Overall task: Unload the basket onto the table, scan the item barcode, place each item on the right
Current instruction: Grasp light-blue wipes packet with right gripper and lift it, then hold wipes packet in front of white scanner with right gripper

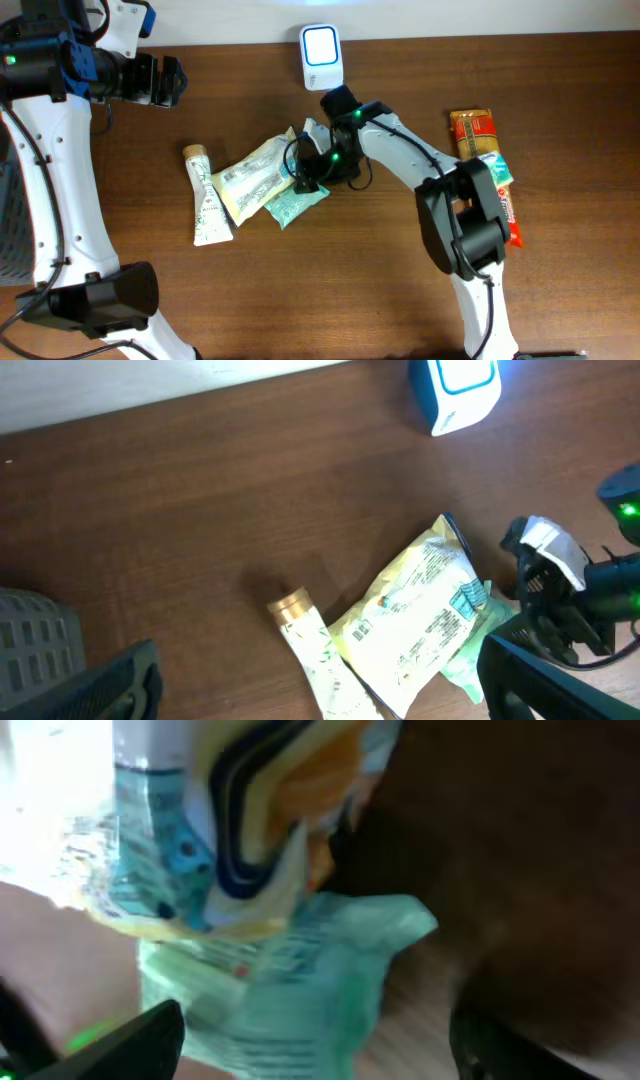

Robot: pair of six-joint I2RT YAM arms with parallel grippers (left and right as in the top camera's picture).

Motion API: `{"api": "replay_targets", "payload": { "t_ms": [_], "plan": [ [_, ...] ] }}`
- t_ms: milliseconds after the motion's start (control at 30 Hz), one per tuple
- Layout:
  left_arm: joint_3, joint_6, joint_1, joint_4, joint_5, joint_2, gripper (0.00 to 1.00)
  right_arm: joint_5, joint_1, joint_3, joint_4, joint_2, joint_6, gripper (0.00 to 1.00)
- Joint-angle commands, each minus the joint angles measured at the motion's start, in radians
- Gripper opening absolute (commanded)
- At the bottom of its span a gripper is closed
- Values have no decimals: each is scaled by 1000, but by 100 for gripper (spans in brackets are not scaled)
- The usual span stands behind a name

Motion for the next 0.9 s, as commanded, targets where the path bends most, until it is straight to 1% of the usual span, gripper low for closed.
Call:
{"api": "replay_targets", "payload": {
  "t_ms": [0, 67, 100, 133, 167, 200, 233, 267, 300, 333, 367, 433, 467, 533, 600, 667, 767, 800, 833, 867],
  "plan": [
    [1, 15, 2, 2, 5, -2, 99, -81, 1, -11, 10, 63, -8, 73],
    [1, 15, 2, 2, 5, -2, 99, -104, 1, -11, 13, 73, -8, 60],
    [1, 15, 2, 2, 5, -2, 99, -107, 1, -11, 13, 73, -7, 50],
    [1, 16, 2, 2, 5, -2, 99, -126, 1, -11, 12, 73, -7, 28],
    [1, 15, 2, 2, 5, -2, 99, -142, 0, -11, 4, 73, -7, 15],
    [1, 16, 2, 2, 5, -2, 99, -145, -6, -11, -7, 72, -7, 4],
    [1, 15, 2, 2, 5, -2, 99, -145, -16, -11, -22, 72, -8, 4],
    [1, 15, 2, 2, 5, -2, 99, -147, -60, -10, -72, 58, -14, 4],
    [1, 15, 2, 2, 5, -2, 99, -164, -95, -10, -103, 32, -53, 4],
    [1, 15, 2, 2, 5, -2, 99, -186, -151, -10, -137, -27, -97, 4],
    [1, 16, 2, 2, 5, -2, 99, -193, -229, -11, -166, -136, -121, 4],
    [1, 15, 2, 2, 5, -2, 99, -193, -315, -11, -182, -270, -120, 4],
    [1, 15, 2, 2, 5, -2, 99, -192, -379, -11, -185, -378, -121, 4],
    [1, 16, 2, 2, 5, -2, 99, -172, -427, -11, -195, -502, -143, 4],
    [1, 15, 2, 2, 5, -2, 99, -125, -426, -11, -216, -584, -143, 4],
    [1, 16, 2, 2, 5, -2, 99, -125, -426, -11, -229, -637, -143, 4],
    [1, 16, 2, 2, 5, -2, 99, -124, -414, -11, -234, -659, -147, 4],
    [1, 15, 2, 2, 5, -2, 99, -72, -365, -11, -198, -657, -165, 4],
    [1, 15, 2, 2, 5, -2, 99, 42, -316, -11, -161, -656, -165, 4],
    [1, 16, 2, 2, 5, -2, 99, 227, -246, -11, -104, -647, -165, 4]
  ]
}}
